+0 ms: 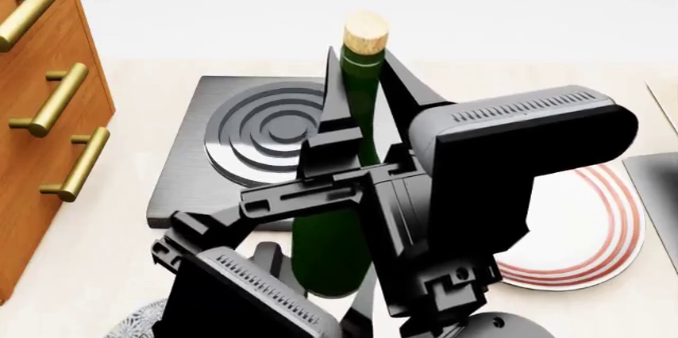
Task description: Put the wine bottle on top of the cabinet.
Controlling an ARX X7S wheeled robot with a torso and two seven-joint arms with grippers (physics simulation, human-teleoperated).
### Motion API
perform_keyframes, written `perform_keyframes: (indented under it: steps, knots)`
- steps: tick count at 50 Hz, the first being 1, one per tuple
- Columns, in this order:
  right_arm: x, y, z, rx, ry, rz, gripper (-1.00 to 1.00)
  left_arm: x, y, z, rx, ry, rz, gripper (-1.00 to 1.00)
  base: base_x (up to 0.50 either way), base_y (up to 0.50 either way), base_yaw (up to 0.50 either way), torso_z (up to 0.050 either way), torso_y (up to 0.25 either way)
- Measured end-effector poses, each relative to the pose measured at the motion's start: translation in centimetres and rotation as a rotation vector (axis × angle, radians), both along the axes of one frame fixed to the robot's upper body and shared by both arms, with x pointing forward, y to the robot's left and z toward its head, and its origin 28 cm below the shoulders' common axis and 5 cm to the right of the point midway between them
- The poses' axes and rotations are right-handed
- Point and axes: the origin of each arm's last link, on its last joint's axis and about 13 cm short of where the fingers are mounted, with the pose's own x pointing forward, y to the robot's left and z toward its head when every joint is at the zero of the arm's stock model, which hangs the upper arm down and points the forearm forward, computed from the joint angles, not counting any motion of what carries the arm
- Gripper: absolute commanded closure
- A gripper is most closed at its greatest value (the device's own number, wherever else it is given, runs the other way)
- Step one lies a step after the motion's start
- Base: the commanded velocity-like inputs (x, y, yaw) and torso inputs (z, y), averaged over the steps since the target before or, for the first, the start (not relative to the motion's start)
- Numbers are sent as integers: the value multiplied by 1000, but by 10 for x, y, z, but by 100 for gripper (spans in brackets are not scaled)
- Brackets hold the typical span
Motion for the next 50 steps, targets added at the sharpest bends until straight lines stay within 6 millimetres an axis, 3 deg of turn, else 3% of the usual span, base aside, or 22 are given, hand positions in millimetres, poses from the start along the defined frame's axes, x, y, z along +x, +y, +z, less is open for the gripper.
perform_keyframes:
  steps: [23,24,43,44,50]
  knots:
    - [-3,0,-2,-2,5,3,100,11,-6,-7,13,21,2,-100,0,0,0,0,1]
    - [-3,0,-2,-2,6,3,100,12,-6,-7,14,22,3,100,0,0,0,0,0]
    - [-4,1,-4,-1,6,-1,100,13,-5,-10,31,3,23,100,0,0,0,1,1]
    - [-4,1,-5,0,7,-2,-100,13,-5,-10,31,3,23,100,0,0,0,0,0]
    - [-3,0,-4,-4,2,-9,-100,12,-6,-13,33,18,13,100,0,0,0,0,0]
